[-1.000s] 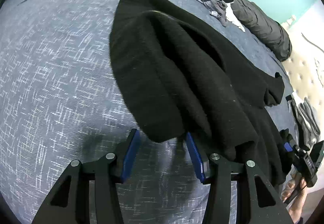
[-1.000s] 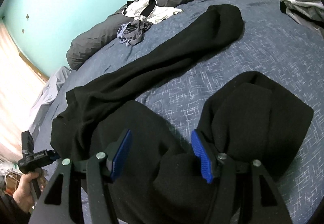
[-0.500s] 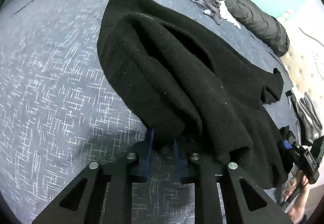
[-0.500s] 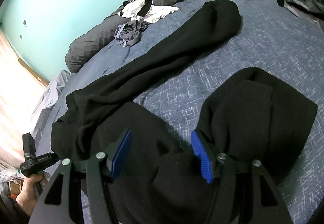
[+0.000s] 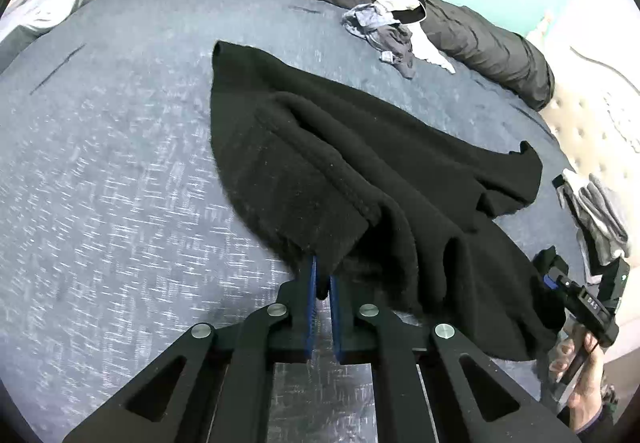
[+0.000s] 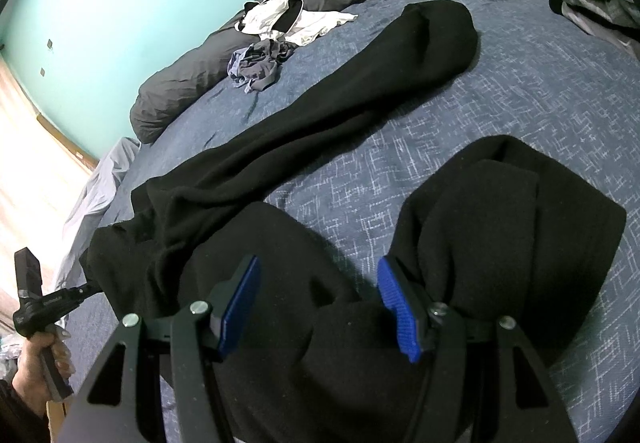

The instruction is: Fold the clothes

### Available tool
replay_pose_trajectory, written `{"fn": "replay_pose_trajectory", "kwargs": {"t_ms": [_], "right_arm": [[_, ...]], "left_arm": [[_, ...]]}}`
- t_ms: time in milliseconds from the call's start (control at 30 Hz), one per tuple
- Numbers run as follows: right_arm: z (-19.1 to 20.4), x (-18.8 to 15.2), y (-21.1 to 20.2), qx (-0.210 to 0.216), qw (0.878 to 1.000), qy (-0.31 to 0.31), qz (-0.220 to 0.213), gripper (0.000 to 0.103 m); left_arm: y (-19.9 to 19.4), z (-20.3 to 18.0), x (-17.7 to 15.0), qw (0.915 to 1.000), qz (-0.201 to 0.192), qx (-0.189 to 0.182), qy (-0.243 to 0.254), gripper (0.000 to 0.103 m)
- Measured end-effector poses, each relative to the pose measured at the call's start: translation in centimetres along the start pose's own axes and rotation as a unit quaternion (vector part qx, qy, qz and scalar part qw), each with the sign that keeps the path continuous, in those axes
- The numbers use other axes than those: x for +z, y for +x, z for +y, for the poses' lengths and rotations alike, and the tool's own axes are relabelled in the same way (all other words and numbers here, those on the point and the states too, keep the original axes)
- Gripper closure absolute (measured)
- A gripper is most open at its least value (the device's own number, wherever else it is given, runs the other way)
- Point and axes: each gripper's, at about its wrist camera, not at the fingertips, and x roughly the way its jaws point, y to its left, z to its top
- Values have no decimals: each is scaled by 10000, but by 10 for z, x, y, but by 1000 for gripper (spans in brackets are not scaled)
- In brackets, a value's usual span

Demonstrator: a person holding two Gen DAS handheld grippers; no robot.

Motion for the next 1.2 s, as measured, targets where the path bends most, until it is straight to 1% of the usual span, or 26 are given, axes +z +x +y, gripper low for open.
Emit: {"fn": "replay_pose_trajectory", "kwargs": {"t_ms": [200,300,400,567,700,800,833,967,1033,1133,1200], "right_arm": [[-5,3,-3,87,9998,151,-17,41],[-7,6,-6,122,9998,178,-27,41],[-12,13,-14,83,9996,231,-144,41],[-36,29,-36,-198,9983,455,-321,41],[-70,41,-63,-596,9941,808,-402,41],[-91,47,-77,-1068,9911,749,-257,41],[-98,48,-79,-1145,9906,732,-162,41],[-117,50,-81,-1119,9908,748,114,41],[-119,52,-74,-1200,9903,617,339,41],[-119,51,-63,-1150,9892,638,645,41],[-118,48,-55,-1222,9874,591,817,41]], "left_arm": [[-29,5,5,9998,-133,102,122,98],[-38,5,4,9992,-140,203,308,98],[-41,7,2,9991,-124,224,341,98],[-39,10,-1,9991,-101,195,354,98],[-41,11,-3,9991,-120,120,393,98],[-43,12,-4,9990,-150,92,416,98],[-43,12,-4,9989,-157,84,425,98],[-44,14,-5,9990,-190,33,415,98],[-45,15,-5,9991,-218,1,369,97],[-46,15,-5,9991,-238,-10,359,98],[-44,14,-6,9990,-213,4,400,98]]}}
